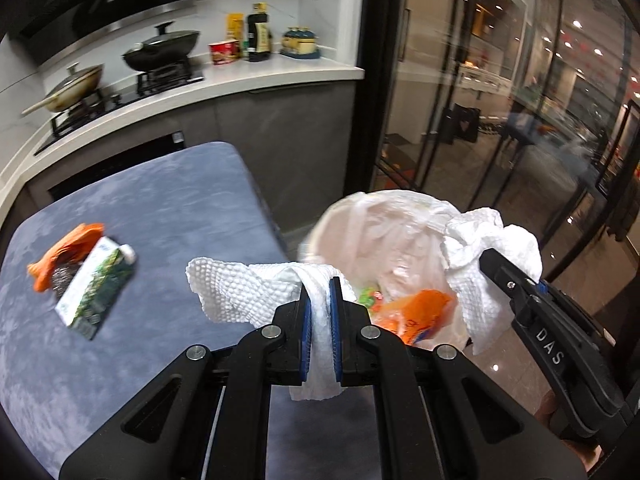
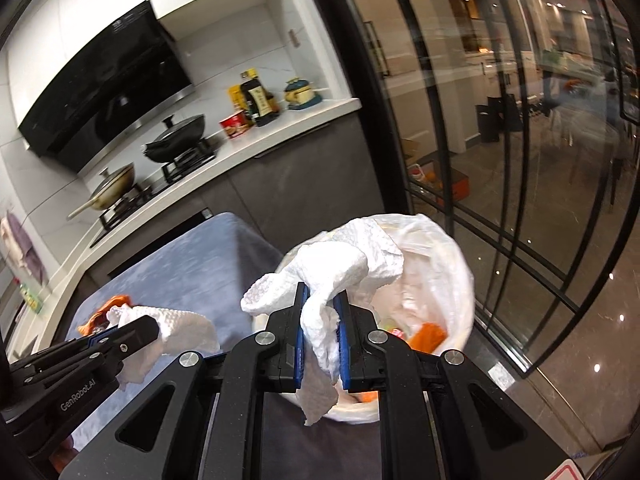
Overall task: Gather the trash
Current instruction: 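Carry both paper towels over the bin and open both grippers to drop them, then move both grippers back to the table toward the milk carton and scrubber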
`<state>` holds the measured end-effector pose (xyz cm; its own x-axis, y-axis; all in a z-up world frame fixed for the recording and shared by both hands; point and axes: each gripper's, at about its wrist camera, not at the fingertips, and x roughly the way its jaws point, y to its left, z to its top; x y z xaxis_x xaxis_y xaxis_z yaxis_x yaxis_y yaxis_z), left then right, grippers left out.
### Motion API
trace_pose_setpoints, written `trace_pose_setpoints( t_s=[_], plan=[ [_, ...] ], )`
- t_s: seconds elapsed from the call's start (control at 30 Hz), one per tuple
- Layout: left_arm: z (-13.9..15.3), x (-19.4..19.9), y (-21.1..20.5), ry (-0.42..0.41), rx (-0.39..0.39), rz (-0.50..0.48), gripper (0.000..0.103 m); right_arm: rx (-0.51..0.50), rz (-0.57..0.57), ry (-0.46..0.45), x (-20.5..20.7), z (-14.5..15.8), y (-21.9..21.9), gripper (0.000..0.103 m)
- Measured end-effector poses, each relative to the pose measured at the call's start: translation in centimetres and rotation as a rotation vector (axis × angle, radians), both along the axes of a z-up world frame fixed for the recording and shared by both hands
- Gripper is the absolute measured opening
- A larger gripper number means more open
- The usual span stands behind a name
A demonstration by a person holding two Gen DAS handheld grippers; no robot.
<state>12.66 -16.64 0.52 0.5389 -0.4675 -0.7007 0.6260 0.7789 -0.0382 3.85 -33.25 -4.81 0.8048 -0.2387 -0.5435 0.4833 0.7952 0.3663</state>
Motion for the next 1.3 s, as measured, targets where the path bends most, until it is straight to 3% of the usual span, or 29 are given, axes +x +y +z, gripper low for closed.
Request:
trace_pose_setpoints(
  t_s=[0.47,0.67,0.7,0.77,0.83,1.3],
  plan=[
    [-2.1,0.5,-5.9,0.037,0.03,-0.069,0.008,0.05,-0.054,0.03,0.4,-2.7,-4.2,0.012],
    [-3.3,1.3,-7.6,0.062,0.051,-0.081,0.009,0.051,-0.062,0.056,1.5,-3.8,-4.9,0.018],
    [-3.5,1.5,-7.8,0.067,0.052,-0.083,0.011,0.053,-0.065,0.06,1.6,-4.0,-5.0,0.019],
    [-3.6,1.8,-7.8,0.08,0.048,-0.079,0.036,0.054,-0.07,0.059,1.8,-4.1,-5.1,0.031],
    [-3.5,2.0,-7.5,0.073,0.031,-0.067,0.047,0.051,-0.074,0.051,1.9,-4.1,-5.1,0.037],
    [-2.2,3.6,-4.6,0.049,0.003,-0.01,0.051,0.022,-0.054,0.036,2.7,-2.9,-3.8,0.046]
  ],
)
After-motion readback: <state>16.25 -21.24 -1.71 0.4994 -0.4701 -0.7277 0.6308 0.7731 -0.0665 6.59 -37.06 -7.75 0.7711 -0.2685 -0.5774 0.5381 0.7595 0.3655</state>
